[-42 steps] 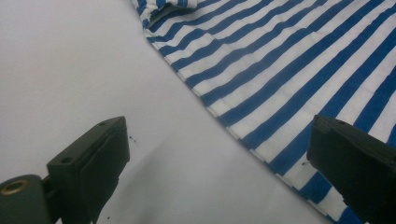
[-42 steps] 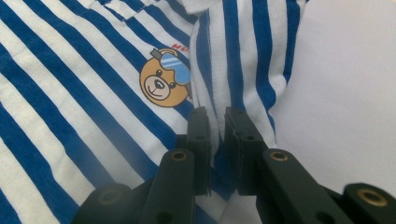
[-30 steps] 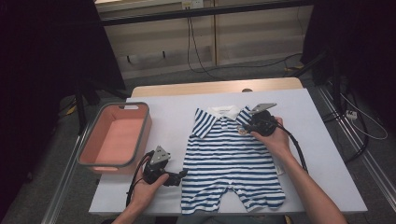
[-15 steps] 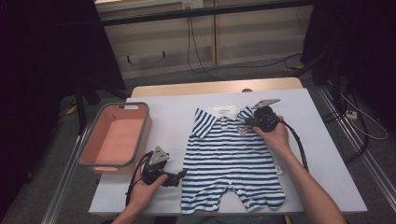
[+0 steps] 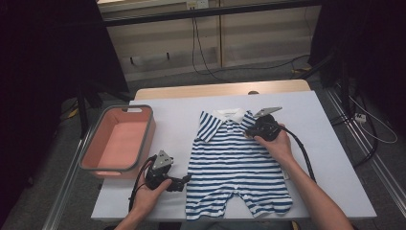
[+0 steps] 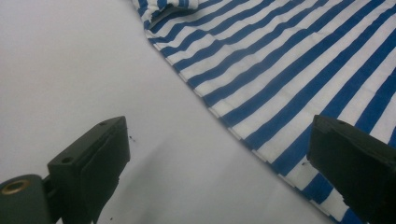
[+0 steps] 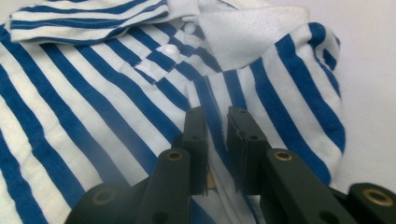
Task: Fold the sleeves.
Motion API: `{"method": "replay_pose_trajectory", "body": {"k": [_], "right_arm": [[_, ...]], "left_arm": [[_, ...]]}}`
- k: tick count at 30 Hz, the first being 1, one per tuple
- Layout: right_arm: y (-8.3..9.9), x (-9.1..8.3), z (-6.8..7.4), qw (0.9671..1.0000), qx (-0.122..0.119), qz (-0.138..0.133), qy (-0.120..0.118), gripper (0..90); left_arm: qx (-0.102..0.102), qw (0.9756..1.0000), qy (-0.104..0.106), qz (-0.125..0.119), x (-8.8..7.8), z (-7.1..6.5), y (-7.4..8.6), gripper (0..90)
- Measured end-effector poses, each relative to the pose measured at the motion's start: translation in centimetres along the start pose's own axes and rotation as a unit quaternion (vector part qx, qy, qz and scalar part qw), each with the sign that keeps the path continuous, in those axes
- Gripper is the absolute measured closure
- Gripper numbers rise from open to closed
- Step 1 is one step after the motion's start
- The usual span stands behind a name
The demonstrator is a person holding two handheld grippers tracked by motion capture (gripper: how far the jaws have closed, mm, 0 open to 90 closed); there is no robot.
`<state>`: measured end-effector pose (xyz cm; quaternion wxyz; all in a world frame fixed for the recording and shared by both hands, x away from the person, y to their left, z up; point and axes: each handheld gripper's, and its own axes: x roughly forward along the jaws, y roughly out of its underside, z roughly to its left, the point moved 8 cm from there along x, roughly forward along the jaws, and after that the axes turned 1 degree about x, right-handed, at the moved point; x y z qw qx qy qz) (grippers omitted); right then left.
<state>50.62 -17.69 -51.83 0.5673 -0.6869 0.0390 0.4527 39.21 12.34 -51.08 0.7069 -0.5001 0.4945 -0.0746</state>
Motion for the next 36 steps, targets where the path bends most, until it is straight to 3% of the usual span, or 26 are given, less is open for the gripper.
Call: {"method": "replay_pose_trajectory", "body": {"k": [4, 9, 16, 22, 31, 36], "right_arm": [[-0.1, 0.0, 0.3, 1.0000, -0.002, -0.001, -0.008, 75.8], [-0.1, -0.9, 0.5, 0.9999, -0.008, 0.000, -0.010, 61.2], [0.4, -2.4, 0.1, 0.9999, 0.004, -0.010, -0.005, 45.7], [0.9, -3.6, 0.3, 0.9999, -0.003, -0.015, -0.001, 41.1], [1.7, -5.6, 0.0, 0.9991, 0.013, -0.040, 0.003, 38.8], [1.7, -6.1, -0.3, 0.9988, 0.017, -0.046, 0.007, 38.6]], "left_arm": [[0.003, 1.0000, -0.001, 0.001, 0.0, 0.0, 0.0, 6.1], [0.001, 1.0000, 0.000, 0.001, 0.0, 0.1, 0.1, 6.2], [-0.003, 1.0000, -0.001, 0.001, 0.0, 0.2, 0.1, 6.1], [-0.006, 1.0000, -0.001, -0.002, -0.1, 0.2, 0.1, 6.1], [0.000, 1.0000, -0.004, -0.008, -0.3, 0.0, -0.2, 6.1], [-0.009, 0.9997, -0.015, -0.018, -0.1, 0.5, -0.7, 6.1]]}}
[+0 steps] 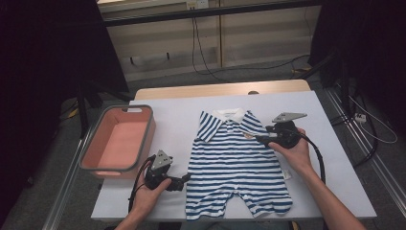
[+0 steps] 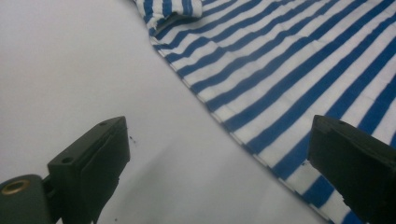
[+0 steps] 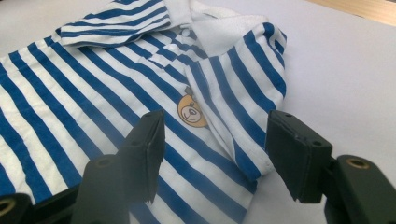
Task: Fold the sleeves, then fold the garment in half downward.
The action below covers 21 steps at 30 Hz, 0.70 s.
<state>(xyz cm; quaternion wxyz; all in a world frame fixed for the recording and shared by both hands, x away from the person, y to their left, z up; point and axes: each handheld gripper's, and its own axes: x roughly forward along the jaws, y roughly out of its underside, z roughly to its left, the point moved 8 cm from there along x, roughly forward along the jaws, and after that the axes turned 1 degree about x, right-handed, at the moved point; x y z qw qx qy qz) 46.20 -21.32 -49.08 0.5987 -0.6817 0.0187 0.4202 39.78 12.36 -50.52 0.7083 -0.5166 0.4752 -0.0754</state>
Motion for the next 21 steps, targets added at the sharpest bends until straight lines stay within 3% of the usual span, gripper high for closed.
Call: {"method": "replay_pose_trajectory", "body": {"k": [4, 10, 14, 21], "right_arm": [[0.0, 0.3, -0.3, 1.0000, 0.002, 0.003, 0.005, 37.0], [-1.0, 0.5, -1.1, 0.9998, 0.011, -0.005, 0.014, 33.9], [-1.4, 1.2, -1.8, 0.9997, 0.016, -0.001, 0.019, 32.2], [-3.4, 1.9, -2.9, 0.9994, 0.010, -0.007, 0.034, 33.6]], "left_arm": [[-0.002, 0.9998, -0.011, -0.015, 0.7, 0.8, -1.1, 6.1], [-0.006, 0.9989, -0.005, -0.046, 1.1, 1.2, -3.3, 5.5], [-0.002, 0.9992, -0.005, -0.040, 2.4, 2.0, -4.7, 4.6], [-0.016, 0.9996, -0.007, -0.023, 5.5, 3.7, -6.7, 5.7]]}}
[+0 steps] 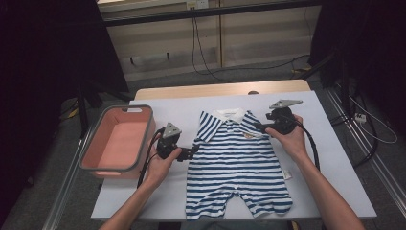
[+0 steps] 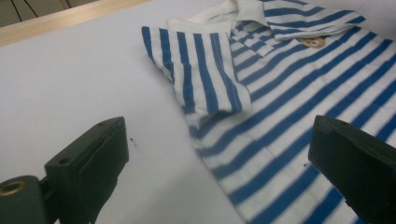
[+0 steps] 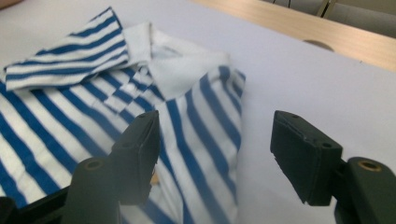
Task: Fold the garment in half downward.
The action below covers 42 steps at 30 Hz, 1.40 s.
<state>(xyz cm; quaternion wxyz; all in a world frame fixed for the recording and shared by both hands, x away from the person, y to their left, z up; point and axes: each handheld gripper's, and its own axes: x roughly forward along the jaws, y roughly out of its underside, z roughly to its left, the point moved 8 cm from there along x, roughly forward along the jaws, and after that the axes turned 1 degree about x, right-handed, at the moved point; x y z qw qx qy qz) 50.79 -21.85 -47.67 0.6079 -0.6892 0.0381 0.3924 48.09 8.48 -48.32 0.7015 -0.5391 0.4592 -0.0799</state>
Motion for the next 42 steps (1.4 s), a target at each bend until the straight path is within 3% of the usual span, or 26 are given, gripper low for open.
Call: {"method": "replay_pose_trajectory", "body": {"k": [2, 10, 18, 20, 26, 29, 32, 42], "right_arm": [[-0.6, 0.3, -0.5, 0.9999, -0.003, 0.002, 0.010, 36.6], [-1.8, 2.9, -2.1, 0.9997, 0.015, 0.016, 0.011, 52.9], [-2.2, 5.8, -1.7, 0.9992, 0.010, 0.038, -0.003, 58.8], [-2.1, 6.3, -1.5, 0.9990, 0.011, 0.043, -0.004, 60.1], [-1.2, 7.2, -2.0, 0.9981, 0.015, 0.059, 0.010, 66.2], [-0.7, 7.4, -2.6, 0.9976, 0.022, 0.065, 0.014, 77.3], [-0.5, 7.5, -2.8, 0.9974, 0.025, 0.067, 0.002, 83.4], [-0.8, 7.5, -3.6, 0.9974, 0.036, 0.054, 0.031, 84.7]], "left_arm": [[0.006, 0.9999, -0.007, 0.007, 0.9, 0.5, -0.4, 5.9], [-0.014, 0.9995, -0.026, 0.008, 3.6, 2.5, -1.8, 7.6], [-0.045, 0.9981, -0.042, 0.004, 5.3, 4.4, -2.1, 10.4], [-0.039, 0.9983, -0.042, 0.008, 5.4, 4.6, -2.1, 10.5], [-0.043, 0.9979, -0.046, 0.012, 6.1, 4.7, -2.4, 11.2], [-0.044, 0.9977, -0.048, 0.018, 6.5, 5.1, -2.3, 11.7], [-0.048, 0.9972, -0.053, 0.021, 6.9, 5.5, -2.3, 12.7], [-0.059, 0.9967, -0.048, 0.030, 8.3, 5.9, -2.5, 17.2]]}}
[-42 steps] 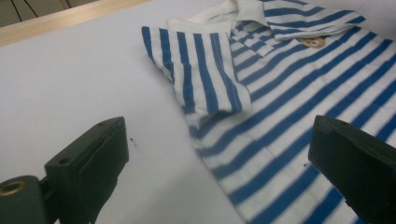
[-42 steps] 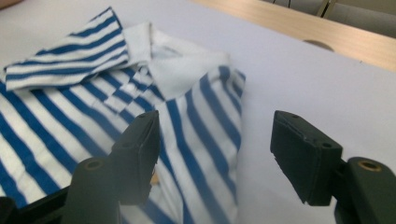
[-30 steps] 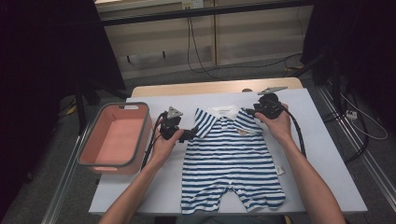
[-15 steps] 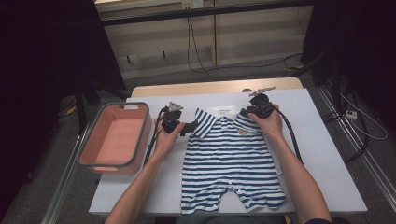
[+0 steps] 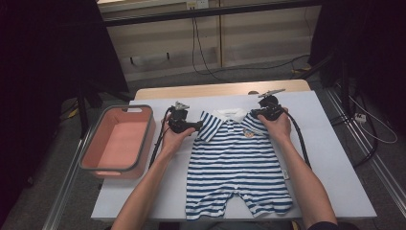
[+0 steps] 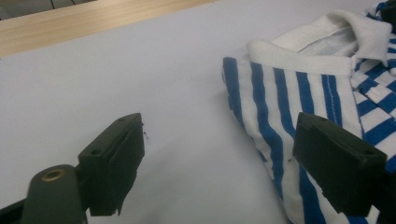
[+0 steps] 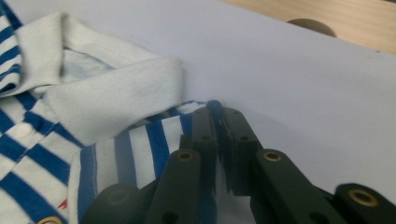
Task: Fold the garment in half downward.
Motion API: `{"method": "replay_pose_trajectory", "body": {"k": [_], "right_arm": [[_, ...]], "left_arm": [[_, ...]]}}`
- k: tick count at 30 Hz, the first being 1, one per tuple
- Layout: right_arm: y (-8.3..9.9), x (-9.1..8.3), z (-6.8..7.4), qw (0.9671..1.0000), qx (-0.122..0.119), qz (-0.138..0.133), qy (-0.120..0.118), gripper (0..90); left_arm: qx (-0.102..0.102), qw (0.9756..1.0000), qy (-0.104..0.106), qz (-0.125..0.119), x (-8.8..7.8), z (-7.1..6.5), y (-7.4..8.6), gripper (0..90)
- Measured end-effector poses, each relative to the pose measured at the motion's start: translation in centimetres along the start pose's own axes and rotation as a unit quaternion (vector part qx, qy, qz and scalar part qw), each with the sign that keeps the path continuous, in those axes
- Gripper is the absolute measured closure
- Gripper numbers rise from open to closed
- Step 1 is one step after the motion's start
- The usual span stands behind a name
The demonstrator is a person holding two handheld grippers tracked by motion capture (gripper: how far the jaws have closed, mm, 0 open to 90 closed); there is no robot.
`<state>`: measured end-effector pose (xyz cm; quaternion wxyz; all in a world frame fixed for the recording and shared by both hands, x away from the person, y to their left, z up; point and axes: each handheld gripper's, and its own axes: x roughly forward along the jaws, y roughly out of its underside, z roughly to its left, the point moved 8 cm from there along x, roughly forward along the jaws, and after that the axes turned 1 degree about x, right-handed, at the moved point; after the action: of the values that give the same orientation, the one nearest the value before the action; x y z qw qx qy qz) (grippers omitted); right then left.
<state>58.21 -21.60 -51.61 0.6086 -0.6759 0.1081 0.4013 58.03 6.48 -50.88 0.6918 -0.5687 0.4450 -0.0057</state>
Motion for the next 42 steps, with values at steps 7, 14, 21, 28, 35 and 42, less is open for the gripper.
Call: {"method": "replay_pose_trajectory", "body": {"k": [7, 14, 21, 28, 35, 42], "right_arm": [[0.0, -0.2, -0.7, 0.9998, 0.002, 0.003, 0.018, 89.4], [0.0, -0.3, -1.3, 0.9996, 0.009, -0.001, 0.026, 90.0], [-0.2, -0.5, -1.3, 0.9998, 0.021, -0.002, 0.004, 78.1], [-0.3, -0.1, -0.9, 0.9998, 0.016, 0.006, -0.012, 75.2], [-0.1, 0.2, -1.0, 0.9997, 0.023, 0.010, 0.000, 87.8], [0.0, 0.2, -1.0, 0.9996, 0.026, 0.006, -0.002, 88.0]], "left_arm": [[-0.012, 0.9998, 0.012, 0.008, 0.8, -0.1, -0.6, 27.8], [-0.020, 0.9995, 0.015, 0.019, 1.5, -0.1, -1.2, 44.1], [-0.043, 0.9986, 0.013, 0.028, 2.3, 0.4, -1.5, 50.3], [-0.038, 0.9980, 0.036, 0.036, 2.9, -0.5, -1.7, 54.3], [-0.049, 0.9966, 0.050, 0.042, 3.4, -0.3, -1.5, 66.2], [-0.053, 0.9964, 0.054, 0.038, 3.9, -0.6, -1.7, 71.7]]}}
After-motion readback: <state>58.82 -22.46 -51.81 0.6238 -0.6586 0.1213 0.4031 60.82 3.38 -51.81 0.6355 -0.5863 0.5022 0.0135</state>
